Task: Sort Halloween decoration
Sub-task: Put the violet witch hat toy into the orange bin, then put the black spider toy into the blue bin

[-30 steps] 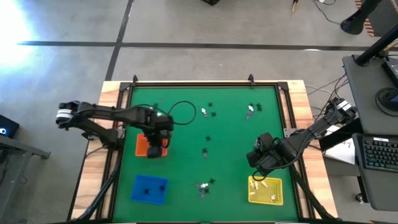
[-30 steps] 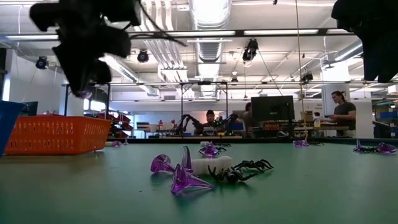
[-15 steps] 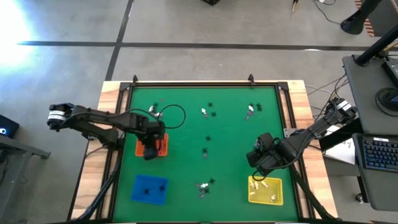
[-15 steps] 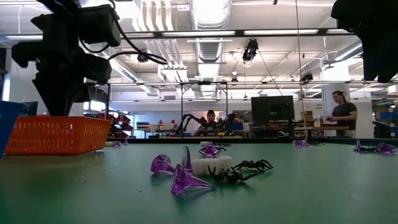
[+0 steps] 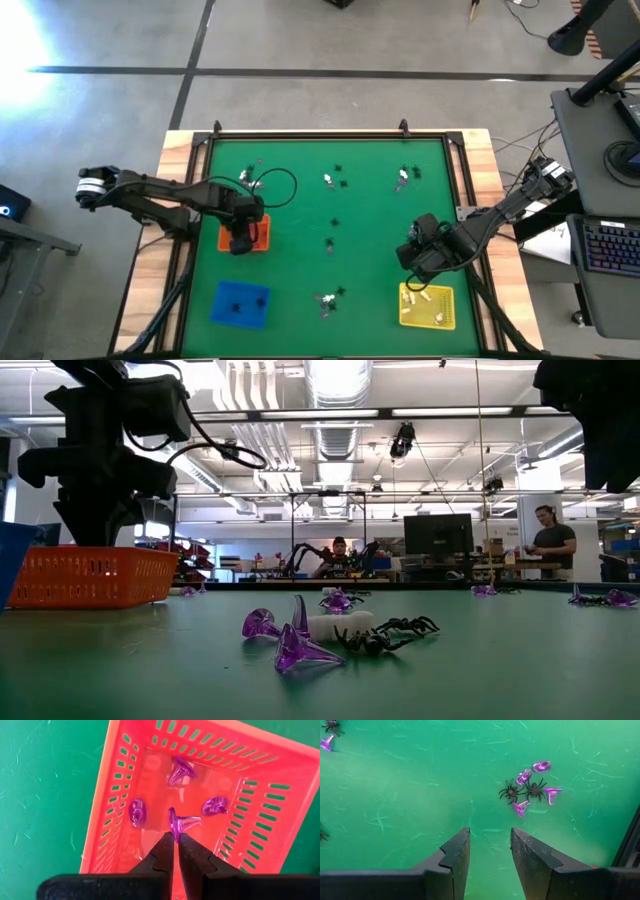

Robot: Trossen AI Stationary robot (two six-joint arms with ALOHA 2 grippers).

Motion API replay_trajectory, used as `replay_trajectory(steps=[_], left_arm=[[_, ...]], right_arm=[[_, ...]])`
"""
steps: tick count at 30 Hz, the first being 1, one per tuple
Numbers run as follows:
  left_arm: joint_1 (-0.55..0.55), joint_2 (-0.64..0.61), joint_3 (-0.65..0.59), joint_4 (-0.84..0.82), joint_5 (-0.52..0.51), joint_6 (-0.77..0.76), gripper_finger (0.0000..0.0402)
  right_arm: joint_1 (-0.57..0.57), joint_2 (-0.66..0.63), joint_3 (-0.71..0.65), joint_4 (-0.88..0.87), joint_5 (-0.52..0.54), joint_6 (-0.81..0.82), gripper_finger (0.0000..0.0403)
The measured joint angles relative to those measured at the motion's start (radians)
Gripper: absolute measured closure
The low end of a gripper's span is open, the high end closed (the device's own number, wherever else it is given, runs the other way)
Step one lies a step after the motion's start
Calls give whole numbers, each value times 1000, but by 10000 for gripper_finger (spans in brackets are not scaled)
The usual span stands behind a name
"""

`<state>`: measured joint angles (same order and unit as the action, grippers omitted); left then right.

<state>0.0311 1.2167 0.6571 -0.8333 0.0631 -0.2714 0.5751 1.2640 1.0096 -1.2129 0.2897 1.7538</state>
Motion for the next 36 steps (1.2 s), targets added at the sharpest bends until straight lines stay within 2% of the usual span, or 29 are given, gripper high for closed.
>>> replay_trajectory(steps=[10,13,20,26,33,36], left_arm=[[0,-2,3,-1,-2,0,332],[0,-3,10,-5,-1,0,320],[-2,-29,95,-36,-1,7,315],[-2,-63,197,-82,-24,52,315],[-2,-91,312,-199,-168,87,315],[-1,-94,344,-218,-187,90,315]], right_arm=[[0,0,0,10,11,-7,268],[0,0,0,27,76,-10,268],[-29,0,0,92,298,-30,268],[-156,0,0,136,290,-132,268],[-370,0,4,294,205,-447,268],[-465,0,11,401,199,-588,268]])
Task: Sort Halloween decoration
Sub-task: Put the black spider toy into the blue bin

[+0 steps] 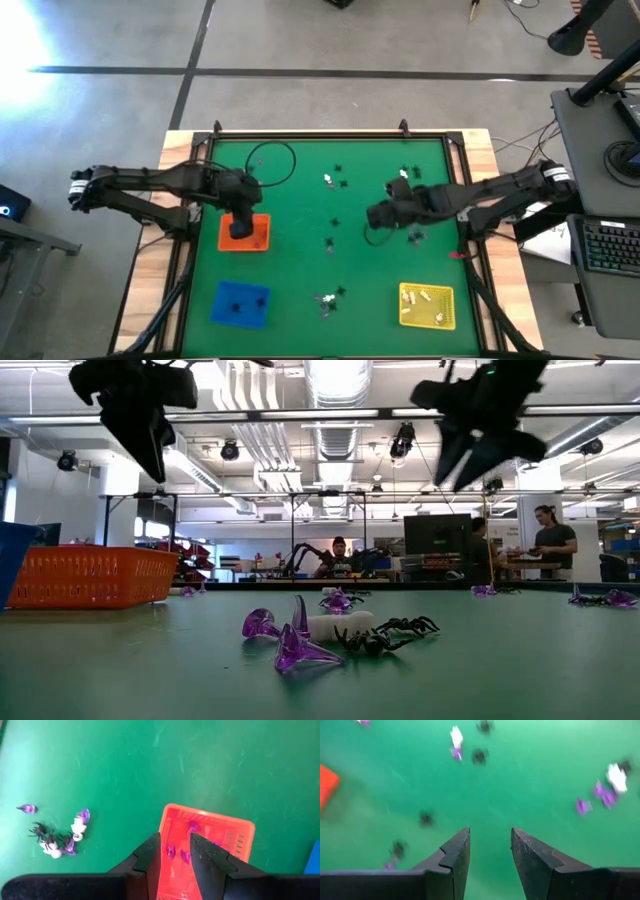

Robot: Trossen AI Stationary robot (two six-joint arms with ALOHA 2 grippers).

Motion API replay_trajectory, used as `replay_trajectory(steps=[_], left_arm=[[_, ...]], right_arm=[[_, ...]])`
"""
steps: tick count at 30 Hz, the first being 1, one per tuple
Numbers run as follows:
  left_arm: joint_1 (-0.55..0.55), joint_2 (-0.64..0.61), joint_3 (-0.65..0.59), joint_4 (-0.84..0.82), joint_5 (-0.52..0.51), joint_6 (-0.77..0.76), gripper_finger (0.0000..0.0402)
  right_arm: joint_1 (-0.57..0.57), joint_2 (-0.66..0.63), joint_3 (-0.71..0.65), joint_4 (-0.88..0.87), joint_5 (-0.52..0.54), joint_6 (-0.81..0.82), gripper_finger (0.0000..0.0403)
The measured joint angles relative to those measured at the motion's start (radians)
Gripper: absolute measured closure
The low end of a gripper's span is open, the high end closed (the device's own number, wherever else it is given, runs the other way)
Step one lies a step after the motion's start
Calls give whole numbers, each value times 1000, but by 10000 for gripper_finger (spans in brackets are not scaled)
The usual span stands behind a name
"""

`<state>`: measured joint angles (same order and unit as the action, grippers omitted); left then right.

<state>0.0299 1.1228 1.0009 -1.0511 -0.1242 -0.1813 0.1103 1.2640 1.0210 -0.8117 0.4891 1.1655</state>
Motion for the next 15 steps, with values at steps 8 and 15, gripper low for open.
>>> replay_trajectory(steps=[8,15], left_arm=[[0,-11,-1,-32,0,0,315],[0,-10,-2,-50,-1,-19,315]], right_arm=[[-263,3,1,252,-180,-293,268],[-425,64,0,431,-359,-522,268]])
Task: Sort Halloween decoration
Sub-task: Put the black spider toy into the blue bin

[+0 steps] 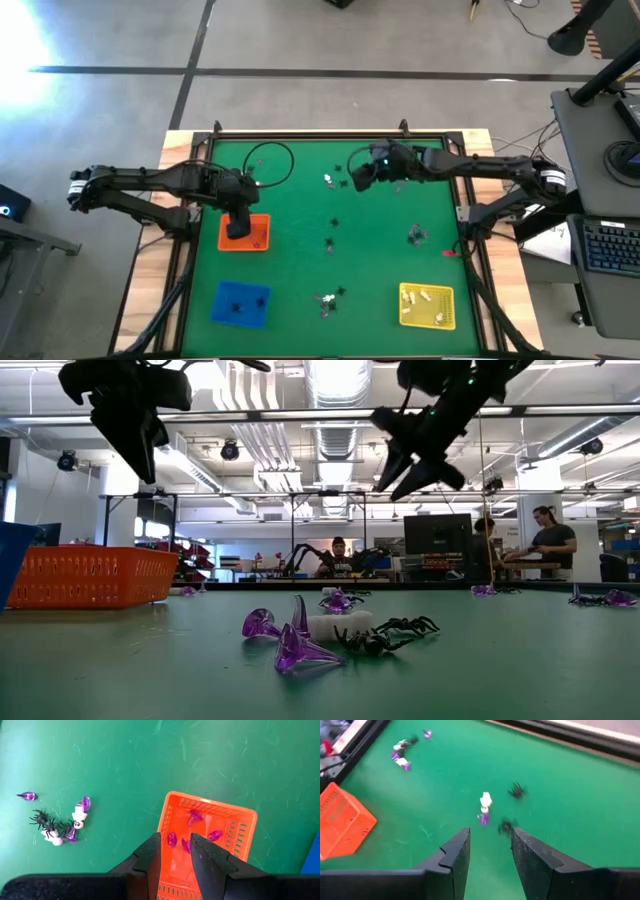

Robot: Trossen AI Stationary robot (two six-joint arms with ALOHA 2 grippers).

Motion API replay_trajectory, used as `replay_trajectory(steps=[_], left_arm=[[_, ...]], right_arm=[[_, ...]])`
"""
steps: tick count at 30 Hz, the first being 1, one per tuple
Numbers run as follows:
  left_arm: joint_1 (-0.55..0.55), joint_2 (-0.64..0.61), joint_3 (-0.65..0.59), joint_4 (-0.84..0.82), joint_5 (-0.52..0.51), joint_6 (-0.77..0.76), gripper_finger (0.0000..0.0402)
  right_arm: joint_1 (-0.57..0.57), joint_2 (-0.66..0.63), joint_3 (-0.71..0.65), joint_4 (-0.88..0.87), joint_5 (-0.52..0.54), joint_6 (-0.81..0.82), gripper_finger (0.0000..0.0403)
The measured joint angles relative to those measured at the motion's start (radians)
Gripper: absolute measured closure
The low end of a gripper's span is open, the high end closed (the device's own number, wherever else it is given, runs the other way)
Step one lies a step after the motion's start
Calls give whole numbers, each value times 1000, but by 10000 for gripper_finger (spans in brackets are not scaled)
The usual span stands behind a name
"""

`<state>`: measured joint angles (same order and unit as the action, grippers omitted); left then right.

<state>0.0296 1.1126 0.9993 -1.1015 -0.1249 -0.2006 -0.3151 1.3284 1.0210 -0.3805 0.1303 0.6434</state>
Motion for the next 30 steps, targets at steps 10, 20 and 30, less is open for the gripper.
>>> replay_trajectory(steps=[10,20,30], left_arm=[[0,0,0,-72,-11,-78,315],[0,0,0,-85,-26,-163,315],[0,0,-1,-84,-26,-211,315]], right_arm=[[-54,146,25,285,-37,-597,268],[-142,365,148,214,-149,-801,268],[-216,520,261,184,-237,-866,268]])
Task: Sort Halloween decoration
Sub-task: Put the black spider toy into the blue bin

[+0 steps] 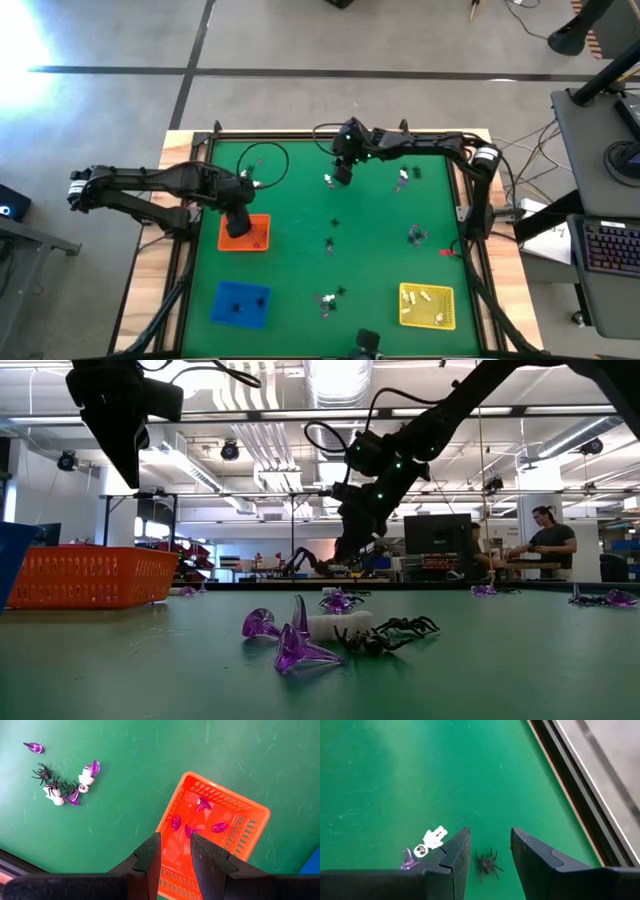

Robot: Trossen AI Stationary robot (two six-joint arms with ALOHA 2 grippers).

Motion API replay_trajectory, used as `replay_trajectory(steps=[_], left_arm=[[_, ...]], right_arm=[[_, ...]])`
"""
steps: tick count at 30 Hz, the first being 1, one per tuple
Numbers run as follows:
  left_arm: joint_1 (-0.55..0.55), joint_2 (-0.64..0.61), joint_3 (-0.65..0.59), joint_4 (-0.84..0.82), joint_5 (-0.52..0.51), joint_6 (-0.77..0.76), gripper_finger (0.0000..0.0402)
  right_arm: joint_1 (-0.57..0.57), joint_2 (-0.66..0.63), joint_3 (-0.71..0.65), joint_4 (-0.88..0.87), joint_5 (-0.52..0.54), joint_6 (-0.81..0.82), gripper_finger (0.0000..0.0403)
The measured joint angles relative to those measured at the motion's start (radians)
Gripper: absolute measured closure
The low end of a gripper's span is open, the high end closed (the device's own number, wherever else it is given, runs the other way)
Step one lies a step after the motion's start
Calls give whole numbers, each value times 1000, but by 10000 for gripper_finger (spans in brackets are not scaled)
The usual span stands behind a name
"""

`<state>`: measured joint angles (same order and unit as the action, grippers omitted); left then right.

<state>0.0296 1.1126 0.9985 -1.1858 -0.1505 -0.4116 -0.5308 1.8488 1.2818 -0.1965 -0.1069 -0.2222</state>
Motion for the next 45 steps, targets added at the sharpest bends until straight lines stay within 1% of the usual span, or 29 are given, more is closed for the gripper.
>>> replay_trajectory(steps=[3,7,9,17,24,29,32,36,40,45], left_arm=[[0,0,0,0,0,-2,315],[0,0,0,1,0,-2,315],[0,0,0,3,0,-2,315],[0,0,0,5,0,10,315],[0,0,0,4,0,65,315],[0,0,0,4,0,73,315],[0,-1,0,3,0,73,315],[0,-1,0,3,0,72,315],[0,-1,0,3,0,70,315],[0,-2,0,4,0,70,315]], right_arm=[[-19,18,21,-45,-10,0,268],[-35,21,21,-69,-76,4,268],[-36,20,21,-81,-84,3,268],[-40,20,19,-86,-84,4,268],[-40,22,19,-85,-77,5,268],[-39,68,18,-95,-72,70,268],[-39,91,17,-84,-68,82,268],[-39,103,17,-82,-51,68,268],[-39,106,17,-84,-51,23,268],[-39,128,20,-78,-58,4,268]])
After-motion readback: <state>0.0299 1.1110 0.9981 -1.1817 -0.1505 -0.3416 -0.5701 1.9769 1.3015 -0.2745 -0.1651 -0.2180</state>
